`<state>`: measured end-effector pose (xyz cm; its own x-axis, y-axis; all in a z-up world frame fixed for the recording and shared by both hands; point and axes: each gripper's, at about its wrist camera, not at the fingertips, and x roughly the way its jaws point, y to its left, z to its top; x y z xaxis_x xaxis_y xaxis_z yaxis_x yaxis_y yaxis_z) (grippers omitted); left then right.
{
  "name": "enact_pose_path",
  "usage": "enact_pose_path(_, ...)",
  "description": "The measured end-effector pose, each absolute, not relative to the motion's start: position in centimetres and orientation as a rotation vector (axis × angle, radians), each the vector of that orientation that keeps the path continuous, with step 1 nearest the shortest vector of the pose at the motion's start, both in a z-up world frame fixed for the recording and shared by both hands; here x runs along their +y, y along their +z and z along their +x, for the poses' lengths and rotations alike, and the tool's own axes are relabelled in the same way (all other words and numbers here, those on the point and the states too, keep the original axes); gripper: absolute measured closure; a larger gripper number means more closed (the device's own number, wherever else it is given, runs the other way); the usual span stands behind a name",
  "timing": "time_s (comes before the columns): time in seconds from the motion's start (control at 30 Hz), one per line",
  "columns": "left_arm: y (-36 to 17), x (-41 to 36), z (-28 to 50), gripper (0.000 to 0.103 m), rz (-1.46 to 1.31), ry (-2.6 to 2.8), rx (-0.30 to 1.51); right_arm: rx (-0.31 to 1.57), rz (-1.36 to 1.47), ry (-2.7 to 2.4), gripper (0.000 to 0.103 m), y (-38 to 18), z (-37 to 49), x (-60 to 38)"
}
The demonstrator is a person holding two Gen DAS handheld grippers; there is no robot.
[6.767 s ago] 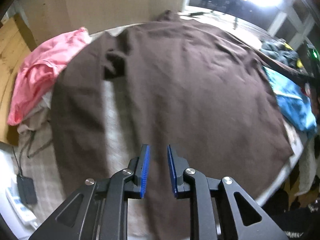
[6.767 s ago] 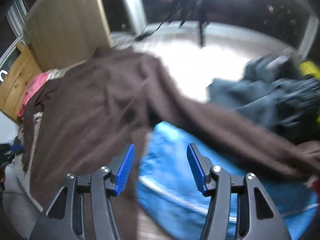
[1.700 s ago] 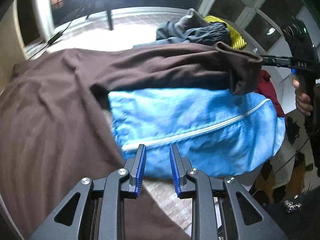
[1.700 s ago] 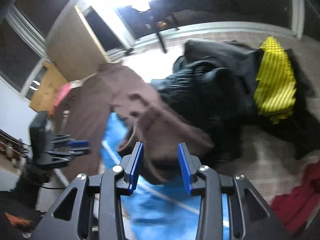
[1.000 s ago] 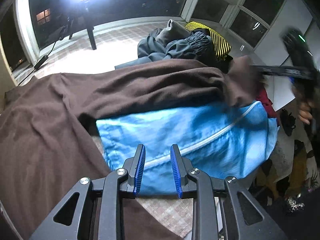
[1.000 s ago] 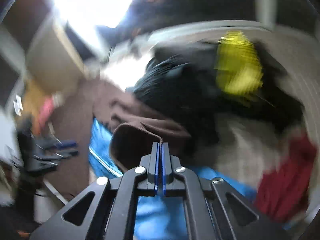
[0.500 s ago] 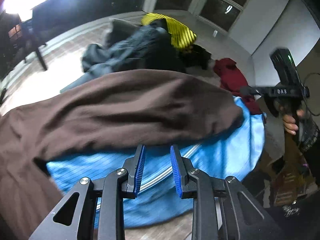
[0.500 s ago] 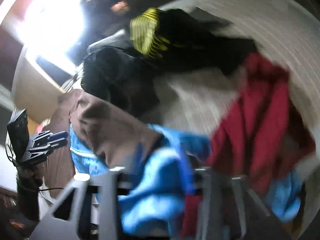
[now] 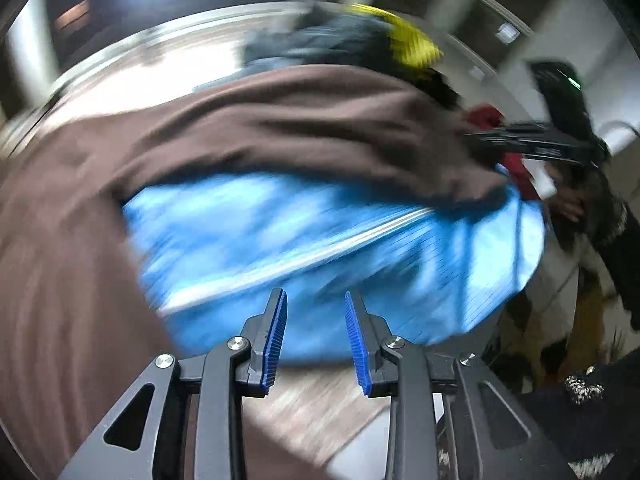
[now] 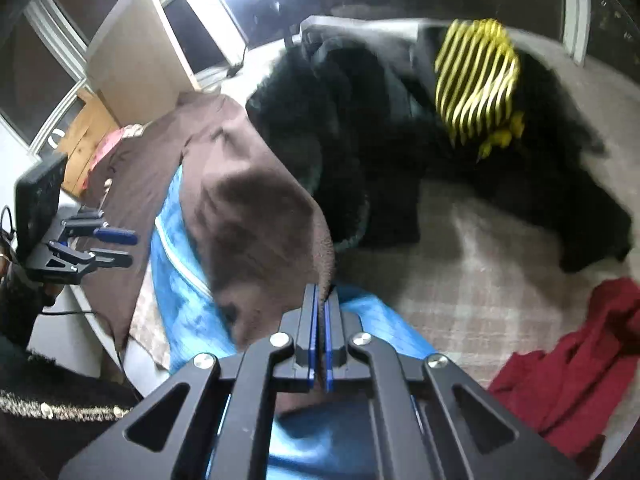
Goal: Fold clothes
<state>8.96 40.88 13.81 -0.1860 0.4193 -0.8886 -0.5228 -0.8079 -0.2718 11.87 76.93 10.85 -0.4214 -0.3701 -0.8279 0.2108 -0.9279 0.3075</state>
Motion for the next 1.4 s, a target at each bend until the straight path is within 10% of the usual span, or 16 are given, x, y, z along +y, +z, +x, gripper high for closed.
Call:
enact_pose_path(0.43, 14.6, 21.2, 16.0, 0.073, -1.504, 2.384, -0.194, -0.62, 1.21, -2.395, 0.1, 20.3, 3.8, 67.6)
enact_pose_path(0.63, 14.2, 15.4, 21.0, 0.073, -1.454, 2.434, -0.292, -0.193, 1.177, -2.129, 0.1, 22.8, 4.2, 44.7)
enact_pose_path(0.83, 11.7, 10.8, 24.2, 0.072, -1.527, 2.434, -0.317, 0.31, 1.41, -1.613, 0.098, 14.1, 15.3, 27.6)
enact_pose_path(0.97, 11.0, 11.6, 24.5, 0.072, -1.526, 2.411, -0.231, 0.164, 1.508, -1.73, 0.076, 12.8, 13.5, 32.2)
enact_pose_path(1.2, 10.5, 17.5, 23.9, 0.071, -1.451, 2.29, -0.139, -0.084, 1.589, -2.18, 0.076, 11.6, 1.5, 43.4)
enact_pose_path(1.4, 10.3, 20.6, 25.0, 0.062, -1.513, 2.295, -0.007, 0.139, 1.632, -2.201, 0.068, 7.5, -6.5, 42.9)
